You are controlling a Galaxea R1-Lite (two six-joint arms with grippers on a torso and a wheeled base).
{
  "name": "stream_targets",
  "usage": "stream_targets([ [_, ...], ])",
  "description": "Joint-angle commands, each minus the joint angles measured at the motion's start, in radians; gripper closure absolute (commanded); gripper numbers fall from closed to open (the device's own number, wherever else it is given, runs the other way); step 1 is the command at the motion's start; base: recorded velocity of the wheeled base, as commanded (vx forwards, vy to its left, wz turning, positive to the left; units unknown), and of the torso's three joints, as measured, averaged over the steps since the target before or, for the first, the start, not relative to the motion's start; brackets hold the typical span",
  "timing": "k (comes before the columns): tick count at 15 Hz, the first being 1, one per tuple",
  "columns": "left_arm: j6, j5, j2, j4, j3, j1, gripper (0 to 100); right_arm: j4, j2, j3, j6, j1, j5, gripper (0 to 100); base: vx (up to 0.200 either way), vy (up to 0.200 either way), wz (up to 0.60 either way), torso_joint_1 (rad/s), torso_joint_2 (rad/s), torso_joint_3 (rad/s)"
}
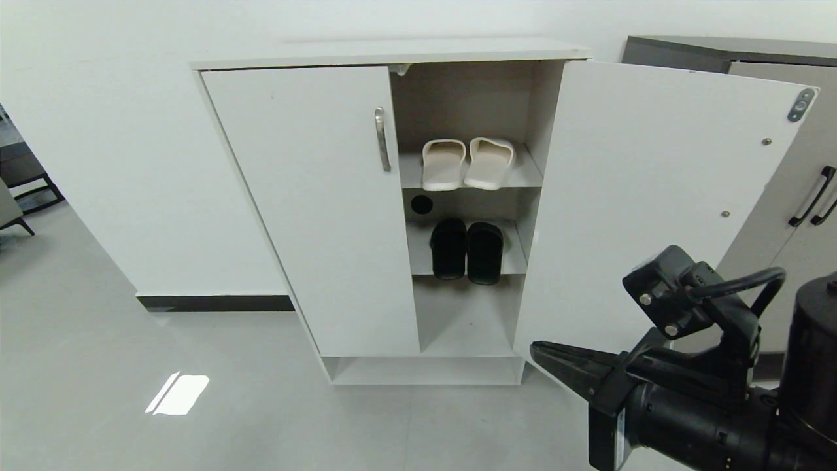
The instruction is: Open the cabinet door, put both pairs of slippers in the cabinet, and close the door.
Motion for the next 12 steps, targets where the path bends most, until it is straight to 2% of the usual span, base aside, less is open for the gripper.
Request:
stream_targets([
  [1,0.0,-0.001,0.001,0.0,0.0,0.0,100,0.0,0.012,0.0,0.001,-0.01,0.001,100,0.0,0.0,0.0,0.0,0.0,0.0],
  [4,0.001,-0.001,0.001,0.0,0.0,-0.001,100,0.0,0.009,0.0,0.001,-0.014,0.015,100,0.0,0.0,0.0,0.014,-0.04,-0.027],
  [7,0.001,-0.001,0.001,0.0,0.0,0.0,100,0.001,0.017,0.0,0.001,-0.014,0.014,100,0.0,0.0,0.0,0.045,-0.24,-0.242],
  [12,0.001,-0.001,0.0,0.0,0.0,0.0,100,0.003,0.025,0.012,-0.001,-0.014,0.014,100,0.0,0.0,0.0,0.16,-0.49,-0.296],
])
